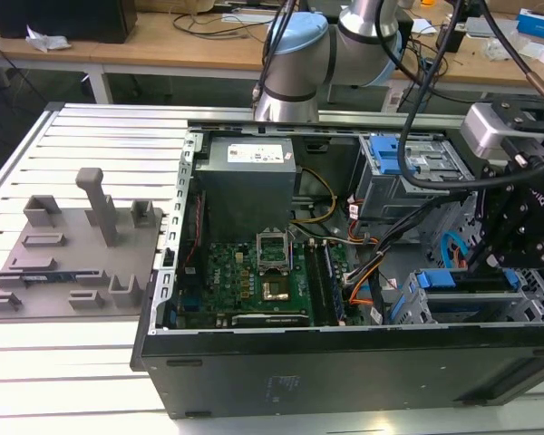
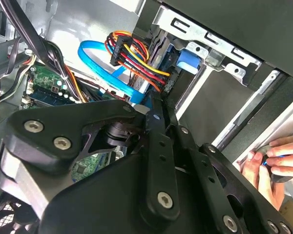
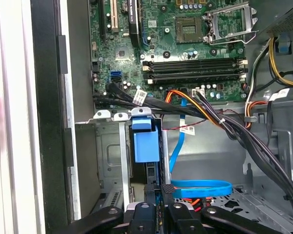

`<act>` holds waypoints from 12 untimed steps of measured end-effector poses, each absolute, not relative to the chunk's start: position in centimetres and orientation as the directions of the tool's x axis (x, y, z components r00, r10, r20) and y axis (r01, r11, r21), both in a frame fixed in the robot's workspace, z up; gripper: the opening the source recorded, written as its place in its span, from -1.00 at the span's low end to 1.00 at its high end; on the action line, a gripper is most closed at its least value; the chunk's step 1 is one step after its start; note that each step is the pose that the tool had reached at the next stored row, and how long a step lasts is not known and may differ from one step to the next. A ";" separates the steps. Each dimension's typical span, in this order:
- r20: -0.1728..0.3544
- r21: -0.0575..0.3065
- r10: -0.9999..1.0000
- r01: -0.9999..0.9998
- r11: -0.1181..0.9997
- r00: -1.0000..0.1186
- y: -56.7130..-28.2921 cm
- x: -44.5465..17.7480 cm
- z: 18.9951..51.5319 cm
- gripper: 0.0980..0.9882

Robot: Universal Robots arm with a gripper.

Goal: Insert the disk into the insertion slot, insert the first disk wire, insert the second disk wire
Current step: 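Insert the second disk wire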

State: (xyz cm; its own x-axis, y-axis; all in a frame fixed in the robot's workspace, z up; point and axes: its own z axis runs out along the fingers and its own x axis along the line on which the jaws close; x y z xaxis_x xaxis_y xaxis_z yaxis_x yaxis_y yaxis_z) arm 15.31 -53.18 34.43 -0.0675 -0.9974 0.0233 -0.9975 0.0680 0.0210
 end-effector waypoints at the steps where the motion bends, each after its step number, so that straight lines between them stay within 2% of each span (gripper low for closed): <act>1: 0.024 0.021 -0.997 -0.997 0.068 -0.067 -53.2 15.3 34.3 -0.86; 12: 0.024 0.021 -0.997 -0.997 0.068 -0.067 -53.2 15.3 33.5 -0.86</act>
